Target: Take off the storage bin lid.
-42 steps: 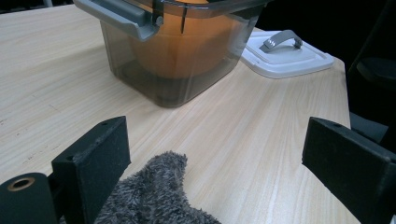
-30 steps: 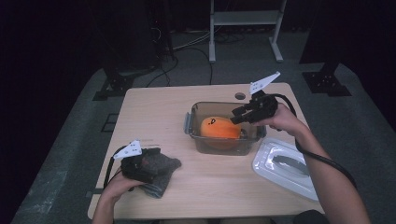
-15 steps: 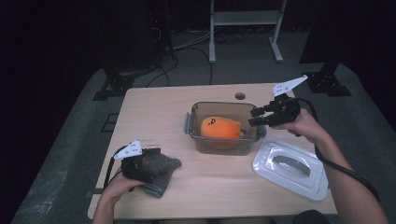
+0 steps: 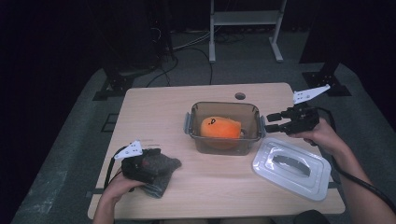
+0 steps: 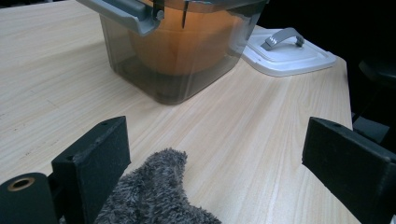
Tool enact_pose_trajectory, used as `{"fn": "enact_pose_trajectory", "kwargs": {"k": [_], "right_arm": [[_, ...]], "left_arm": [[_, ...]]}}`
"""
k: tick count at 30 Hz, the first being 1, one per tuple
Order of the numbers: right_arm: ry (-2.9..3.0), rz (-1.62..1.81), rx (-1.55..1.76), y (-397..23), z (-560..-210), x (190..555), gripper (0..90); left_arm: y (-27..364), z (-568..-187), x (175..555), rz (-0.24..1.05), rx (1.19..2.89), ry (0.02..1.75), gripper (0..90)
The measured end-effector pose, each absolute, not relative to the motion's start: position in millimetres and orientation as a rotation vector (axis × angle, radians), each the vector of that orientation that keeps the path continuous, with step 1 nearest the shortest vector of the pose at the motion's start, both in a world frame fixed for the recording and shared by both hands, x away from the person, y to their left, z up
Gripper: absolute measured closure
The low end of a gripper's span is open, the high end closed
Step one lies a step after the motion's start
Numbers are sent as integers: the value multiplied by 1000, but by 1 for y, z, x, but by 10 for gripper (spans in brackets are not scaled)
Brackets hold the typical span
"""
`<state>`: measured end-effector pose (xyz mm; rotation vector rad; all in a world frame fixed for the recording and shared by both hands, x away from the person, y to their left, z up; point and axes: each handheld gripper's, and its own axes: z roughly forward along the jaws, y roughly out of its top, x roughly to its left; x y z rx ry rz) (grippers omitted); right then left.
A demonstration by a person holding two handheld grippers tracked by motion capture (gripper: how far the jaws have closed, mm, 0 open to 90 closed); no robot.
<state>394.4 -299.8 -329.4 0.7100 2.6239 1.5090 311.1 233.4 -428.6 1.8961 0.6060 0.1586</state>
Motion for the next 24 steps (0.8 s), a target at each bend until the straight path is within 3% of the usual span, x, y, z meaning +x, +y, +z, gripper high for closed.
{"fn": "enact_pose_trajectory", "kwargs": {"k": [24], "right_arm": [[2582, 1516, 882, -344, -392, 362, 375]], "left_arm": [[232, -429, 310, 158, 1903, 606, 68]]}}
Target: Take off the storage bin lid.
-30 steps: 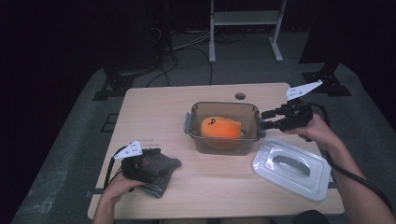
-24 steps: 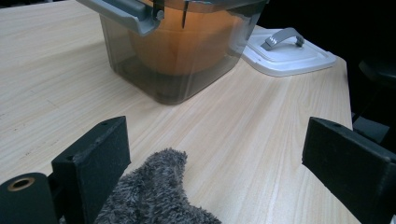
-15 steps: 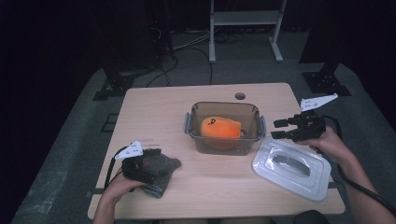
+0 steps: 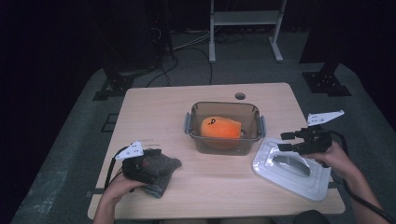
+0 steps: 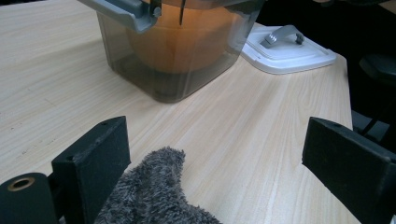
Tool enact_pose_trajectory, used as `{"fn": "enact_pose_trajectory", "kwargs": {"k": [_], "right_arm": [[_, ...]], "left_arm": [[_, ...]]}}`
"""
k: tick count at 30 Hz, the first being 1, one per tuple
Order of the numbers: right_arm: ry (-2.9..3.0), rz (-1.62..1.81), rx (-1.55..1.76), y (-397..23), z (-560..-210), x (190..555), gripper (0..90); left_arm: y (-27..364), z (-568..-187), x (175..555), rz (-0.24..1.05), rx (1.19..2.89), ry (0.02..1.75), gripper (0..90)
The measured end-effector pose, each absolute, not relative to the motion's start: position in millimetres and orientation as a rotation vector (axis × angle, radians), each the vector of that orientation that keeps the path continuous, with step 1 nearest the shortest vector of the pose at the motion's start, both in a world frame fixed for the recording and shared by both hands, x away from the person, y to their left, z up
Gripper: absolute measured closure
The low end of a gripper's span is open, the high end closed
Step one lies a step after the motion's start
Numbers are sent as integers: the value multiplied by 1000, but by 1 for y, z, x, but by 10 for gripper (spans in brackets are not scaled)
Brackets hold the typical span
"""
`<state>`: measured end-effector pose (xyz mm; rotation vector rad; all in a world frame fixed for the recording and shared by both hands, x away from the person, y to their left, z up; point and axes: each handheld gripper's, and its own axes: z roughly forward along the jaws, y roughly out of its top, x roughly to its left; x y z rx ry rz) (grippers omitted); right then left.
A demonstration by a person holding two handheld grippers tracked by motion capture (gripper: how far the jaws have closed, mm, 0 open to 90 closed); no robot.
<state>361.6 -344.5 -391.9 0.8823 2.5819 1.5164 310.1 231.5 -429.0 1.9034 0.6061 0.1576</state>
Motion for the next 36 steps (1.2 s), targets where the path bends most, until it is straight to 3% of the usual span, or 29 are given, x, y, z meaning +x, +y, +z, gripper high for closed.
{"fn": "enact_pose_trajectory", "kwargs": {"k": [36], "right_arm": [[2547, 1380, 1012, -379, -455, 333, 381]], "left_arm": [[230, -430, 310, 153, 1903, 608, 68]]}}
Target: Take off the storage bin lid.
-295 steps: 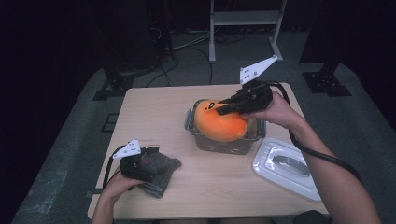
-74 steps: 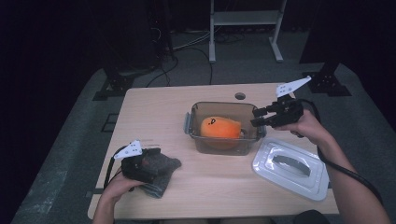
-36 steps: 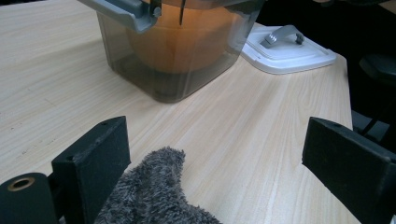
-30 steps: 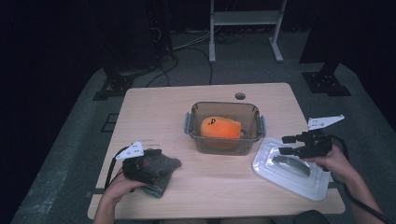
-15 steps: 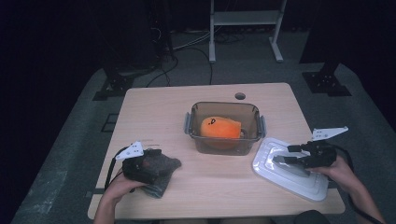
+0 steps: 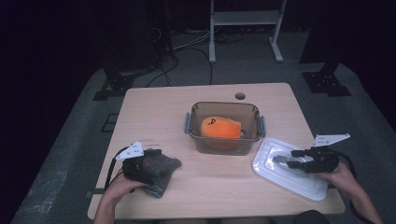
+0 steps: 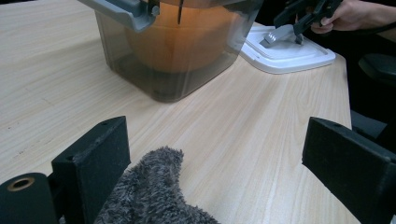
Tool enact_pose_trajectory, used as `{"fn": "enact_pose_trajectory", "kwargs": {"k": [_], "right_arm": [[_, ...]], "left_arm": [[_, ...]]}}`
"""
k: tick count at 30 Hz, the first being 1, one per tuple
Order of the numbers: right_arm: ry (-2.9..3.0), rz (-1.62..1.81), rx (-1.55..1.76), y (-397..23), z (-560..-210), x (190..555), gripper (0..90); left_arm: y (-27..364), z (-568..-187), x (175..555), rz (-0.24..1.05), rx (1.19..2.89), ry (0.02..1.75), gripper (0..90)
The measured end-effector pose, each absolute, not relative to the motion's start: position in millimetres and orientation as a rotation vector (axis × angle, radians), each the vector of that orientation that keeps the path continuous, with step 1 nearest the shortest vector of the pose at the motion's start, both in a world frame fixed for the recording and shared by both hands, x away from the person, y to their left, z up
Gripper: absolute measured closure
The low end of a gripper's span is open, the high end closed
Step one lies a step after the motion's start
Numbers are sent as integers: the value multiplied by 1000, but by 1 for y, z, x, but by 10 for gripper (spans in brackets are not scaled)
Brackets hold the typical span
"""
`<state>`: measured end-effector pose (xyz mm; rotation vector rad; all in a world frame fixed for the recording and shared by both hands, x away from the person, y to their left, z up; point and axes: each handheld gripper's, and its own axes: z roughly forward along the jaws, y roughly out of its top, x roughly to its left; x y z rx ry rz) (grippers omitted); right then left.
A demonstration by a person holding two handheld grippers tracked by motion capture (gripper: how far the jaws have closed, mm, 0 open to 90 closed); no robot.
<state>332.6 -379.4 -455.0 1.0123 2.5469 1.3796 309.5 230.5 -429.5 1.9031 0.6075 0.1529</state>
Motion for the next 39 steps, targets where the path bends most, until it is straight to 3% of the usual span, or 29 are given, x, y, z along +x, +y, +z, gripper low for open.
{"fn": "enact_pose_trajectory", "kwargs": {"k": [7, 20, 39], "right_arm": [[2542, 1353, 1005, -380, -463, 330, 424], [2530, 1361, 942, -378, -464, 324, 631], [2558, 1344, 901, -376, -455, 323, 661]], "left_arm": [[230, -430, 310, 152, 1906, 605, 68], [230, -430, 309, 148, 1906, 605, 68], [230, -430, 309, 147, 1912, 605, 41]]}}
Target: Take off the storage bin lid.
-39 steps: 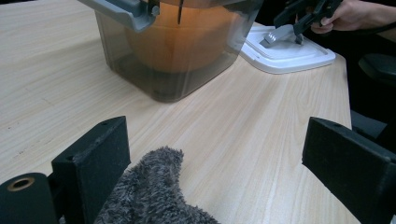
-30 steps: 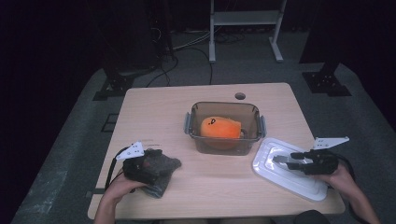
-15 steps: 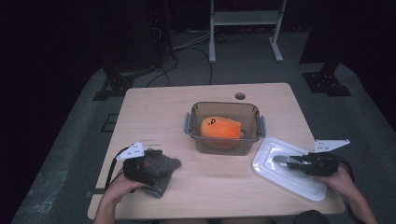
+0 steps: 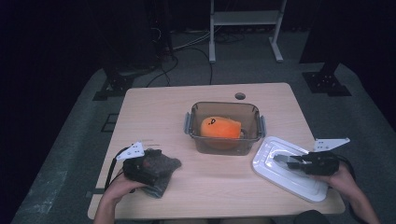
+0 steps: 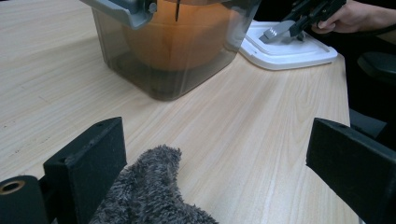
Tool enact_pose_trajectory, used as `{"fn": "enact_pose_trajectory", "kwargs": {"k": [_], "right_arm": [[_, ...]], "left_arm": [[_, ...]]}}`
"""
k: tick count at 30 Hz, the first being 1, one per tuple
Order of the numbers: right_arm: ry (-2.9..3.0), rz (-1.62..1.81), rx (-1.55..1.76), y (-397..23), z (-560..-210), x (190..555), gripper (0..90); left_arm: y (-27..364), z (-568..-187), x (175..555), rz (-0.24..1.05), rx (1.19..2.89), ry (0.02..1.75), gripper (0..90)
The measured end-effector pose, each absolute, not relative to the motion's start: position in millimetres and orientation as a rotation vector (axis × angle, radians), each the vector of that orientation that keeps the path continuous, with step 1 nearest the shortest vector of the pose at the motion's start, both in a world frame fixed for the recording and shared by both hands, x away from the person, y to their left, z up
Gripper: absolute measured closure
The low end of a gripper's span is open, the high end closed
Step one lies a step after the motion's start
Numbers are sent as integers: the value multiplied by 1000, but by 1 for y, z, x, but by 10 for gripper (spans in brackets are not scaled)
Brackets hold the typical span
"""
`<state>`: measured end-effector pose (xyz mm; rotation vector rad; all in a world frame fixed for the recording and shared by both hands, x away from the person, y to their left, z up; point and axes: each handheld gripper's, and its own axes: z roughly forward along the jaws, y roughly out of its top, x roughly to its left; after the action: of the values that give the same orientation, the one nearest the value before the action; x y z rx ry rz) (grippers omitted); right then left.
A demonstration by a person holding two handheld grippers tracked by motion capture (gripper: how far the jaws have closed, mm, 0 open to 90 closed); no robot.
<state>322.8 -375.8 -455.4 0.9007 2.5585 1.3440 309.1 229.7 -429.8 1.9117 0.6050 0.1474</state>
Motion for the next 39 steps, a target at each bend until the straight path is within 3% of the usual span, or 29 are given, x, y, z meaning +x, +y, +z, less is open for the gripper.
{"fn": "enact_pose_trajectory", "kwargs": {"k": [39], "right_arm": [[2547, 1349, 828, -387, -405, 306, 662]], "left_arm": [[230, -429, 310, 157, 1905, 615, 19]]}}
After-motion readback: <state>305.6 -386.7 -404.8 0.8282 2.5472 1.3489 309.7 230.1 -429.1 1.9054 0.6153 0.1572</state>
